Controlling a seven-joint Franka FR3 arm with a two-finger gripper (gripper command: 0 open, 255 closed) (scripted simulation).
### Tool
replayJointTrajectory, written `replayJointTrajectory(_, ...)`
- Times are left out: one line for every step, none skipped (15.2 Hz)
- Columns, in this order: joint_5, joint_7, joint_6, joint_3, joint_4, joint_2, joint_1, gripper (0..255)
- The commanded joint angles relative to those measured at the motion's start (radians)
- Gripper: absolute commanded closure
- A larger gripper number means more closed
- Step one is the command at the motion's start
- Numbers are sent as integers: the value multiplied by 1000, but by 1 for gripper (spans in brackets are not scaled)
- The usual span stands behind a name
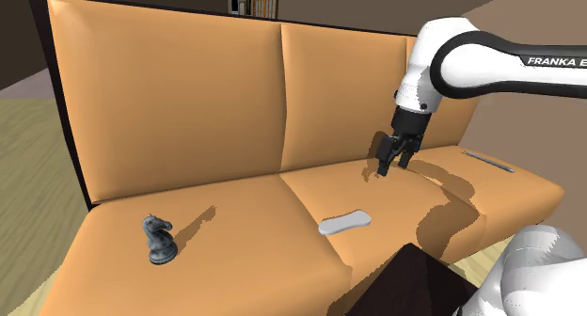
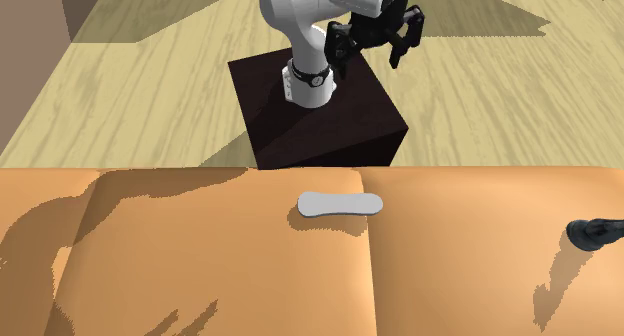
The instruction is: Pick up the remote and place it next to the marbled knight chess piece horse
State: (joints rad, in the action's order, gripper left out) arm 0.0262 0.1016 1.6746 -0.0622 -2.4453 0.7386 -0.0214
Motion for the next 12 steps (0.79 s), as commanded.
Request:
replayJointTrajectory(0,0,0,0,0,0,0,0)
replayJointTrajectory(-15,-57,30,-18,-26,-6,-9,0)
replayJointTrajectory(-31,-113,61,-37,-50,-13,-19,0)
replayJointTrajectory(-46,-170,93,-56,-72,-23,-29,0)
replayJointTrajectory(-61,-226,127,-76,-93,-36,-38,0)
replayJointTrajectory(-76,-282,160,-95,-112,-50,-47,0)
replayJointTrajectory(-91,-337,195,-115,-130,-67,-57,0)
replayJointTrajectory(-105,-393,231,-135,-145,-87,-66,0)
replayJointTrajectory(-119,-449,268,-155,-159,-109,-75,0)
replayJointTrajectory(-132,-504,305,-175,-171,-133,-85,0)
replayJointTrajectory(-144,-560,343,-195,-181,-160,-95,0)
replayJointTrajectory(-155,-615,382,-215,-189,-189,-105,0)
